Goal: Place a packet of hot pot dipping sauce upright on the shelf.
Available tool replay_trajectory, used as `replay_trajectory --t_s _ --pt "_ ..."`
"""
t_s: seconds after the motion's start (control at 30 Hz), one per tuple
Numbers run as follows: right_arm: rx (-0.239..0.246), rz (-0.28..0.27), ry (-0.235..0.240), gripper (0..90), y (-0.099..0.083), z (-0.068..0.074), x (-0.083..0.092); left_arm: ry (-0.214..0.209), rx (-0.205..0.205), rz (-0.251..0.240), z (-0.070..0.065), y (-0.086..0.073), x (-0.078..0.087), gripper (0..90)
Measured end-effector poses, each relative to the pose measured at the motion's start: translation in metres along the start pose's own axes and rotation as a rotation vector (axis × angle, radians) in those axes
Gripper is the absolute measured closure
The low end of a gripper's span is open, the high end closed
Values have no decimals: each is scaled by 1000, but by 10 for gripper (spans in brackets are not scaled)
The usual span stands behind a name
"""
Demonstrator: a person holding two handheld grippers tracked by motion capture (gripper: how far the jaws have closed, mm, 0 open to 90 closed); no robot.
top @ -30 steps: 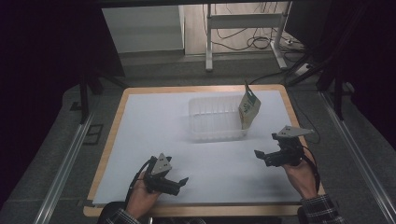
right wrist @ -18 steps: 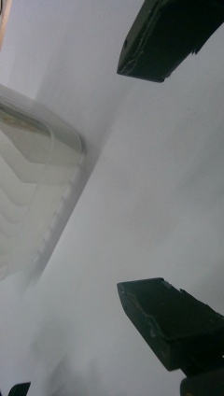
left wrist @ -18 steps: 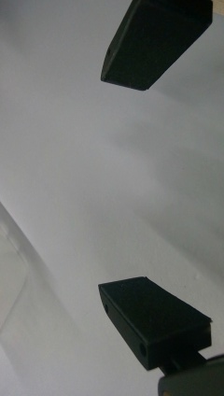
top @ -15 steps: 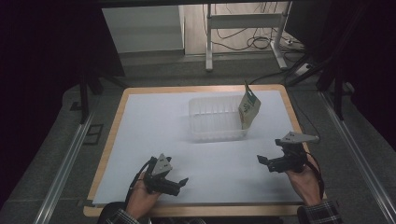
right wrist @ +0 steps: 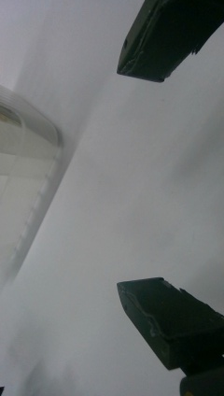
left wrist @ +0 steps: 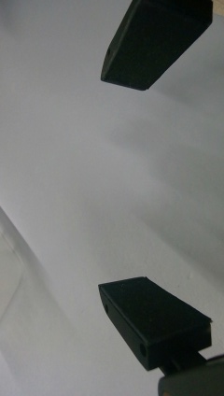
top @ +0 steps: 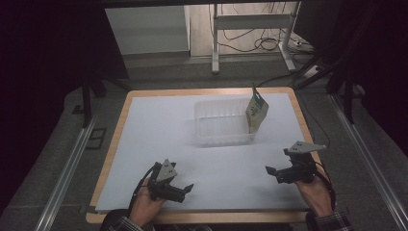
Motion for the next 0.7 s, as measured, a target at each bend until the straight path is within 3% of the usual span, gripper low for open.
replay_trajectory --t_s 0.4,0.7 --pt "33 83 -15 2 -22 1 -6 2 3 1 0 -1 0 25" --pt "20 155 -2 2 -38 0 -12 2 2 4 0 -1 -1 25"
Point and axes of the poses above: each handheld gripper's, and its own axes: x roughly backward along the jaws, y roughly out of its top, z roughly to its left, the point moved 8 cm from there along -x, roughly forward along the jaws, and after that the axes turned 12 degrees about -z, right-handed, at the moved point
